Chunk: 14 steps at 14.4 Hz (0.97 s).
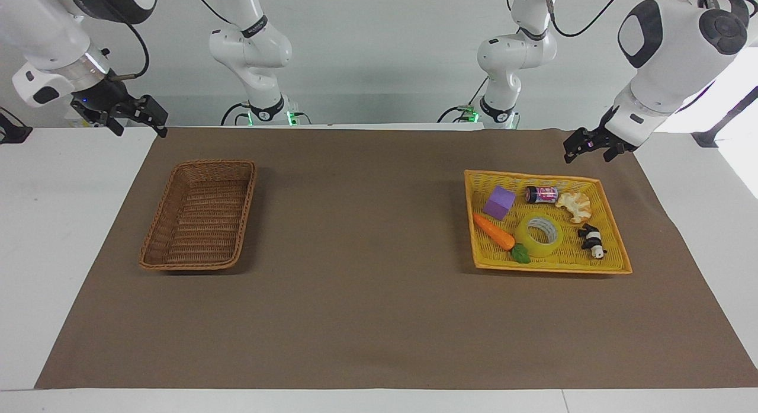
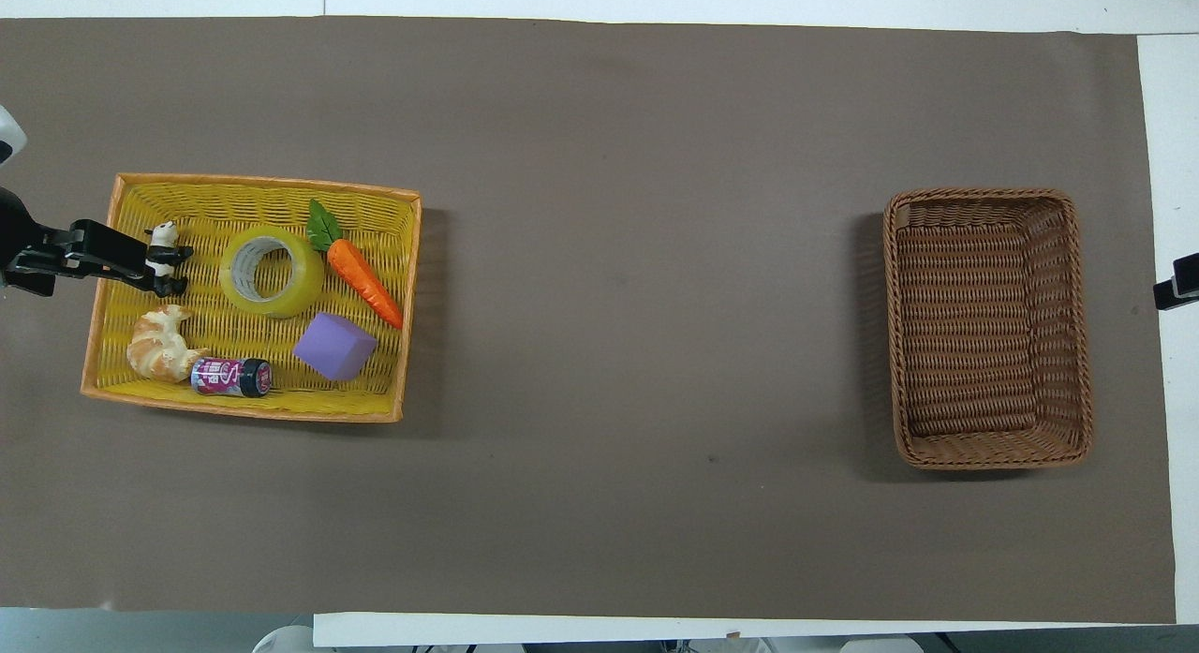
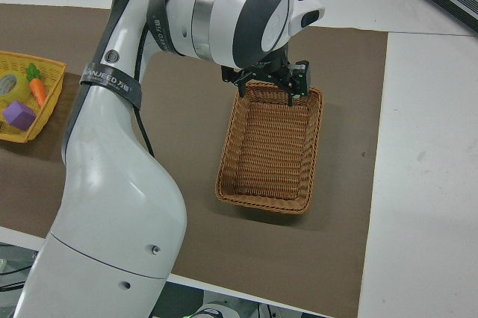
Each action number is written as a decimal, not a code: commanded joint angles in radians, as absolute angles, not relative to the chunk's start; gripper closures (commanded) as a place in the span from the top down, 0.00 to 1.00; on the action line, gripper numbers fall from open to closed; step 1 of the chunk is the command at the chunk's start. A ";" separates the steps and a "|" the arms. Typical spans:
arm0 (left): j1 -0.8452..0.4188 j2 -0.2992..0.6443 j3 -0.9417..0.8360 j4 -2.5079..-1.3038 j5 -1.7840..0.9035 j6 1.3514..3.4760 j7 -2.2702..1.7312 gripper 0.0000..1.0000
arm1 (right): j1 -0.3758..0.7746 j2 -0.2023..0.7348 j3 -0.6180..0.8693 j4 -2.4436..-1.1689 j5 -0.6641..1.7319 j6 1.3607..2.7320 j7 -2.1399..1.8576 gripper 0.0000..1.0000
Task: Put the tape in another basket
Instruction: 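Reach the left gripper down to the yellow tape roll in the yellow basket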
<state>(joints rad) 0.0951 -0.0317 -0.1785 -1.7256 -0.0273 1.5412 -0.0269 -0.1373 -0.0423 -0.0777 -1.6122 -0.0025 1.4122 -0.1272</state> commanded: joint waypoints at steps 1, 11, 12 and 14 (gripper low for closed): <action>0.092 -0.063 -0.178 -1.749 -0.025 1.551 -0.040 1.00 | -0.141 -0.052 -0.072 -1.623 -0.006 1.404 -0.113 0.99; 0.115 -0.170 -0.178 -2.125 -0.021 1.914 -0.069 1.00 | -0.141 -0.051 -0.075 -1.624 -0.005 1.404 -0.114 0.99; 0.117 -0.161 -0.178 -2.155 -0.021 1.942 -0.069 1.00 | -0.143 -0.051 -0.077 -1.624 -0.006 1.404 -0.112 0.99; 0.107 -0.121 -0.178 -2.193 -0.021 1.986 -0.074 1.00 | -0.143 -0.051 -0.077 -1.623 -0.005 1.404 -0.114 0.99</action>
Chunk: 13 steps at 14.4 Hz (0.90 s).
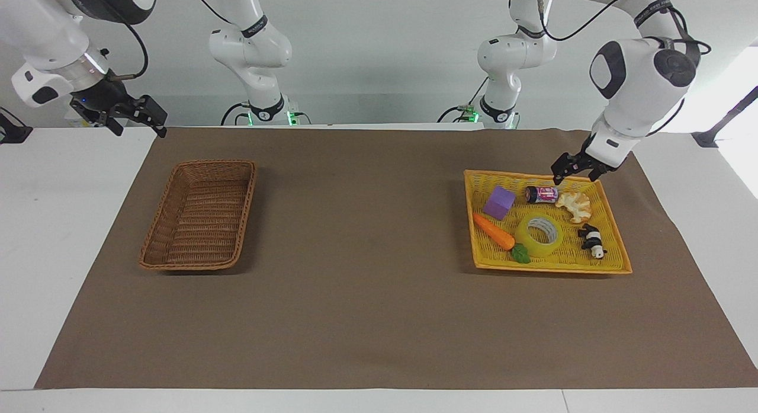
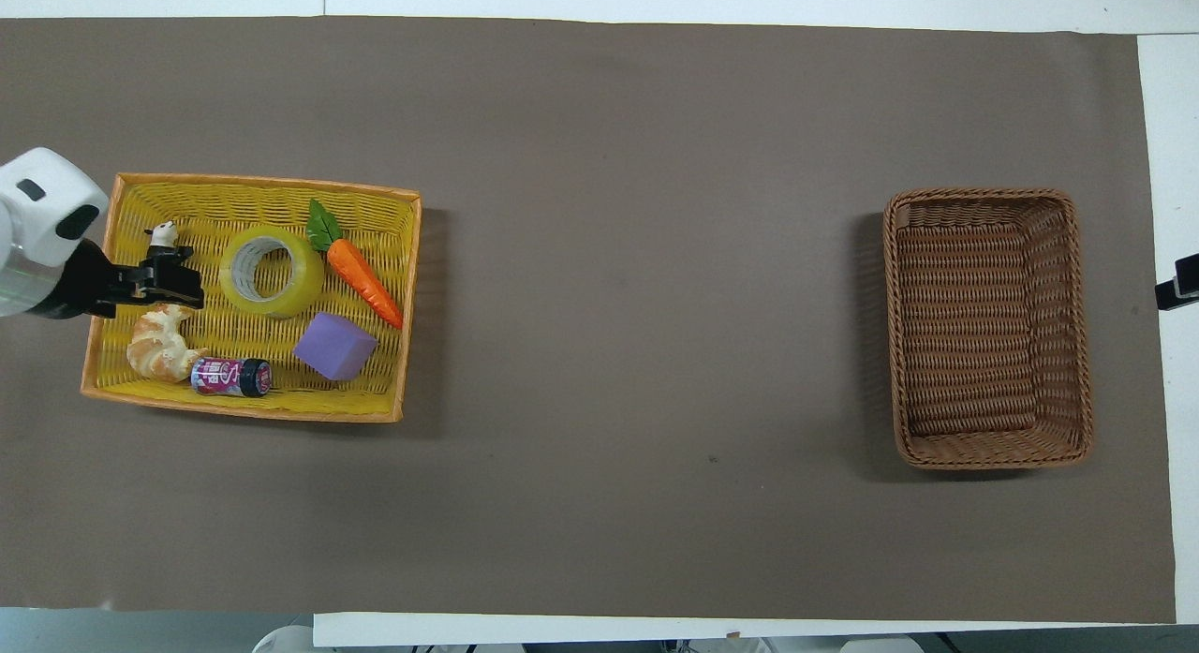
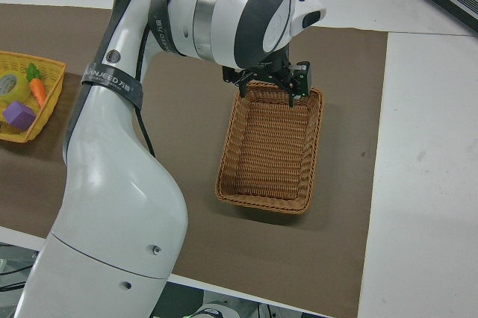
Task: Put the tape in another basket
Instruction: 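Reach the left gripper down to the yellow tape roll in the yellow basket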
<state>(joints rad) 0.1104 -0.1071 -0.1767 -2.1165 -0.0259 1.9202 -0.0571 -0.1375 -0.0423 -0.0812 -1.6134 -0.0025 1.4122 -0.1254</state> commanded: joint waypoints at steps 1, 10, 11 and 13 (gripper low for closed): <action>0.104 -0.111 -0.179 -2.215 -0.023 2.023 -0.074 1.00 | -0.143 -0.051 -0.077 -1.623 -0.005 1.405 -0.112 0.99; 0.129 0.047 -0.176 -2.220 -0.025 2.316 -0.097 0.98 | -0.143 -0.051 -0.077 -1.623 -0.005 1.404 -0.114 0.99; 0.132 0.055 -0.176 -2.220 -0.025 2.322 -0.097 0.96 | -0.143 -0.051 -0.077 -1.623 -0.005 1.404 -0.112 0.99; 0.132 0.077 -0.176 -2.220 -0.023 2.329 -0.109 0.83 | -0.141 -0.051 -0.077 -1.623 -0.005 1.404 -0.114 0.99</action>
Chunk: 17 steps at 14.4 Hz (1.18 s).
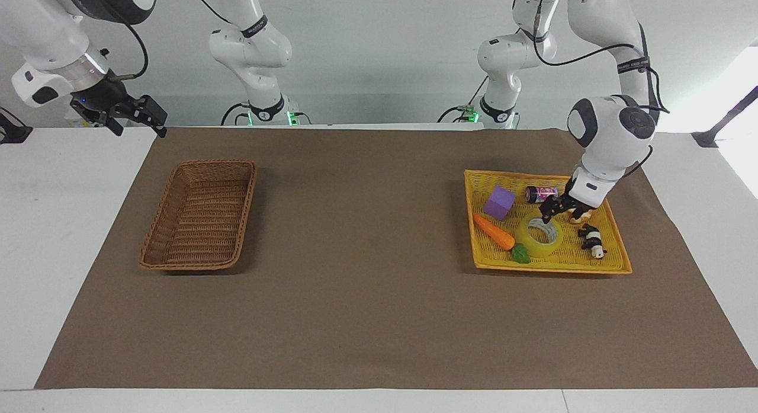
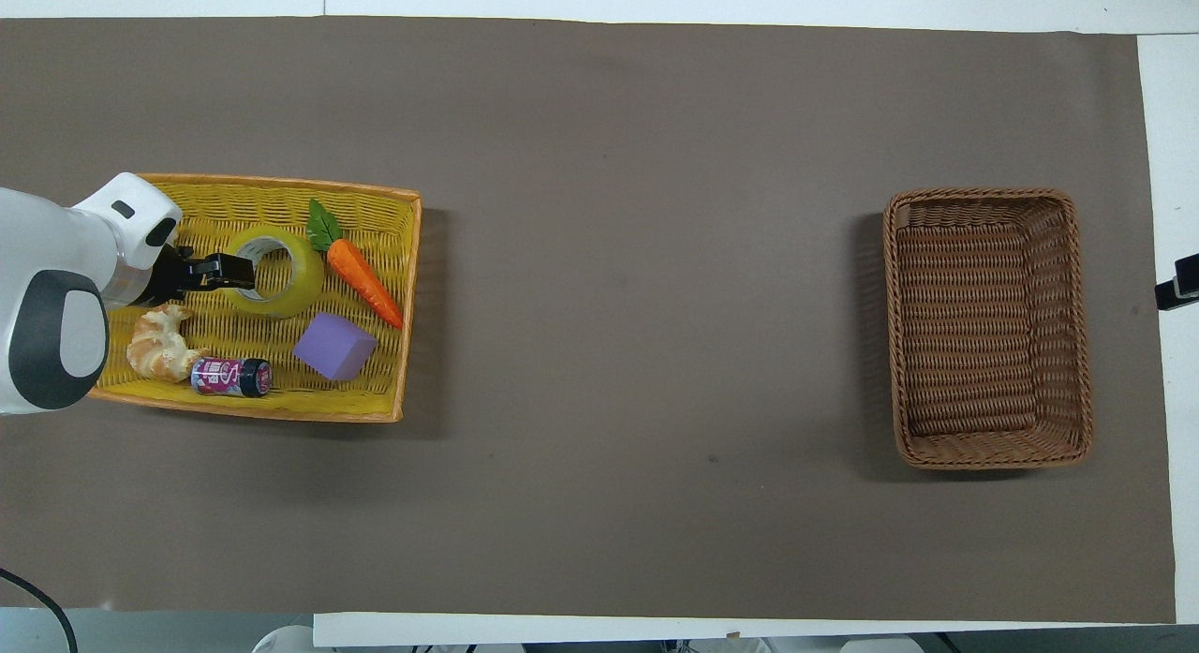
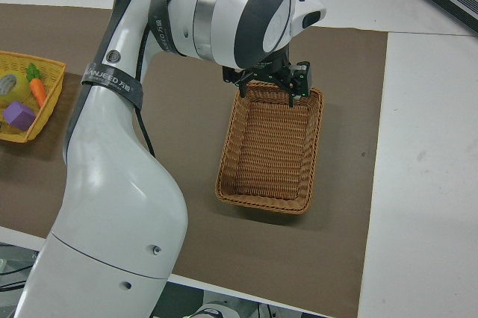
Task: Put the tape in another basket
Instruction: 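Reach the left gripper down to the yellow tape roll in the yellow basket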
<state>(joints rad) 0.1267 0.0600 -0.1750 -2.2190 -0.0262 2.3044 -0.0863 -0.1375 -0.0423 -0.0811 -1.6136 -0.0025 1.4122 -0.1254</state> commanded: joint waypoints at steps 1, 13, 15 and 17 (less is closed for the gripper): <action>0.129 0.084 -0.176 -2.220 -0.025 2.339 -0.118 0.82 | -0.141 -0.051 -0.077 -1.623 -0.005 1.404 -0.112 0.99; 0.117 0.161 -0.176 -2.223 -0.023 2.407 -0.195 0.02 | -0.143 -0.051 -0.077 -1.624 -0.005 1.404 -0.114 0.99; 0.114 0.163 -0.176 -2.217 -0.023 2.399 -0.193 0.00 | -0.143 -0.051 -0.077 -1.623 -0.006 1.404 -0.112 0.99; 0.103 0.163 -0.176 -2.165 -0.023 2.360 -0.193 0.00 | -0.143 -0.051 -0.077 -1.623 -0.005 1.404 -0.112 0.99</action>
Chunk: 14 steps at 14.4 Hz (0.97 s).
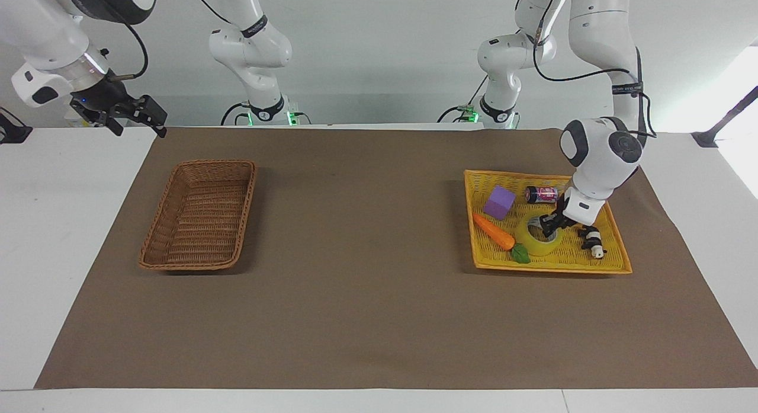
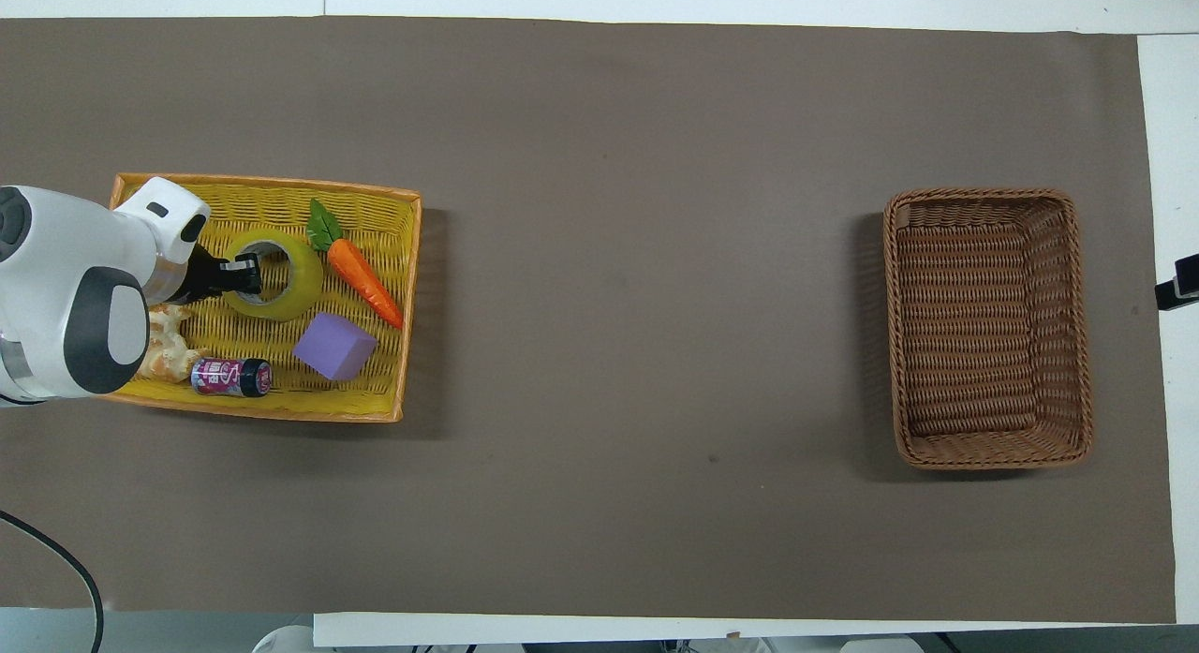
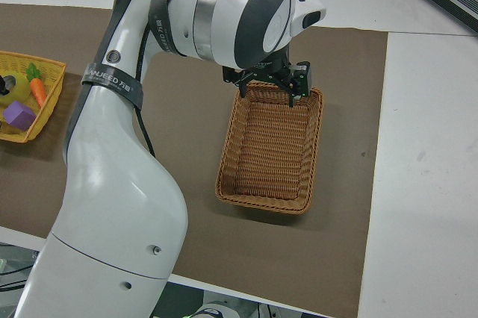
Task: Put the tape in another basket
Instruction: 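Grasp the tape roll with the left gripper and lift it out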
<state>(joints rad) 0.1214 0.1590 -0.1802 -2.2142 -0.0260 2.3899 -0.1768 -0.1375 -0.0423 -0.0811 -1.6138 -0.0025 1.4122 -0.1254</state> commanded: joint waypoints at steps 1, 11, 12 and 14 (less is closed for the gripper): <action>0.101 0.163 -0.176 -2.084 -0.023 2.258 -0.193 0.00 | -0.143 -0.051 -0.077 -1.624 -0.005 1.404 -0.113 0.99; -0.238 0.132 -0.189 -1.867 -0.443 1.947 -0.489 0.00 | -0.143 -0.051 -0.077 -1.623 -0.005 1.404 -0.112 0.99; -0.288 0.132 -0.189 -1.861 -0.466 1.948 -0.518 0.00 | -0.143 -0.051 -0.077 -1.624 -0.005 1.404 -0.113 0.99; -0.407 0.135 -0.189 -1.823 -0.474 1.959 -0.631 0.00 | -0.141 -0.051 -0.075 -1.623 -0.006 1.404 -0.112 0.99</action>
